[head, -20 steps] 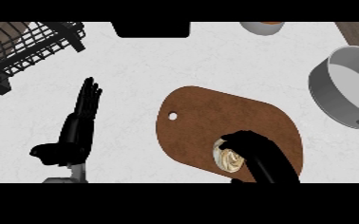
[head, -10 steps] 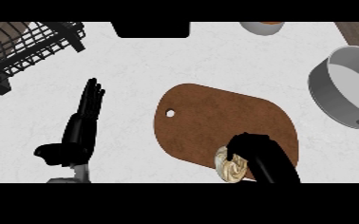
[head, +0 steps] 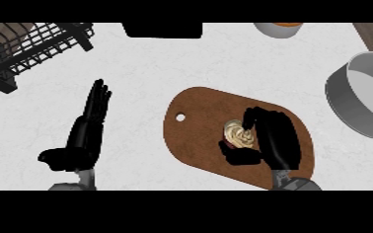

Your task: Pick the cupcake from the cutting board and place it in the pot

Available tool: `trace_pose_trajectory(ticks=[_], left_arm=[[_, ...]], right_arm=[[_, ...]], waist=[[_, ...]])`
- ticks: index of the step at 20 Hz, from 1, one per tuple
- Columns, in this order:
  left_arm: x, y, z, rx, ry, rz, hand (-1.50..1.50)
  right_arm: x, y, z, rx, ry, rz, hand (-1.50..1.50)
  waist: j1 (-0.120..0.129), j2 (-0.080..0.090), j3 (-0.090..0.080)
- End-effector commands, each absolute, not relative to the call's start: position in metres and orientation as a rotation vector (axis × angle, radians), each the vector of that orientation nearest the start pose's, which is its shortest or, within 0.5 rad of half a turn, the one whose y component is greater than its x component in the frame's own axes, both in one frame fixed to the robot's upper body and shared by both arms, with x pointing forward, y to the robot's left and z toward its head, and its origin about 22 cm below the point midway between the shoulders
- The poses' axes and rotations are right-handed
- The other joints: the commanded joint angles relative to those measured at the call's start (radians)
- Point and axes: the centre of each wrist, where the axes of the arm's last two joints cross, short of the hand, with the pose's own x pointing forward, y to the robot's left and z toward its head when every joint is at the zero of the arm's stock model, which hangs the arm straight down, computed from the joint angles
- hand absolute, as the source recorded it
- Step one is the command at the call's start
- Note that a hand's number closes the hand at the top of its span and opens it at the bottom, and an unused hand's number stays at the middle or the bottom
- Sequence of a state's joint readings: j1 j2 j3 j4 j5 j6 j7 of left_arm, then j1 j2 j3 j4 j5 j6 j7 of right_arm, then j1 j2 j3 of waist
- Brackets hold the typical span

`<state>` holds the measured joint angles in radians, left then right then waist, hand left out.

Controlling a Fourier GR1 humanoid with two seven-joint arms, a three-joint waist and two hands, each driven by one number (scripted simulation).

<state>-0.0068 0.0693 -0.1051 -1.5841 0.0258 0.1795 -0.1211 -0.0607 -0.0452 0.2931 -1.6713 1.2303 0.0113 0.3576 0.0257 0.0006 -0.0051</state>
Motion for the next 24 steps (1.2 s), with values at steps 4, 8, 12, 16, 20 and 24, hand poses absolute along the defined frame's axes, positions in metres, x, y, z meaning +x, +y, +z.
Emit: trace_pose_trajectory(ticks=[4,8,12,16,20,24], left_arm=[[0.239,0.232,0.002,0.099,-1.698,0.034,0.00],[0.231,0.233,0.000,0.122,-1.693,0.035,0.00],[0.232,0.214,-0.006,0.100,-1.693,0.048,0.00],[0.242,0.229,-0.004,0.113,-1.687,0.024,0.00],[0.245,0.227,-0.001,0.123,-1.696,0.062,0.00],[0.237,0.227,-0.004,0.132,-1.688,0.025,0.00]], right_arm=[[0.278,-0.115,0.098,-1.244,-1.318,0.767,1.50],[0.277,-0.093,0.128,-1.377,-1.353,0.690,1.50],[0.283,-0.075,0.156,-1.492,-1.264,0.646,1.50],[0.285,-0.104,0.179,-1.567,-1.200,0.542,1.50],[0.285,-0.147,0.185,-1.612,-1.168,0.502,1.50],[0.282,-0.185,0.176,-1.636,-1.076,0.472,1.50]], waist=[[-0.013,-0.002,0.004],[-0.016,-0.004,0.005],[-0.018,-0.003,0.004],[-0.028,-0.003,0.005],[-0.033,-0.002,0.005],[-0.032,-0.002,0.005]])
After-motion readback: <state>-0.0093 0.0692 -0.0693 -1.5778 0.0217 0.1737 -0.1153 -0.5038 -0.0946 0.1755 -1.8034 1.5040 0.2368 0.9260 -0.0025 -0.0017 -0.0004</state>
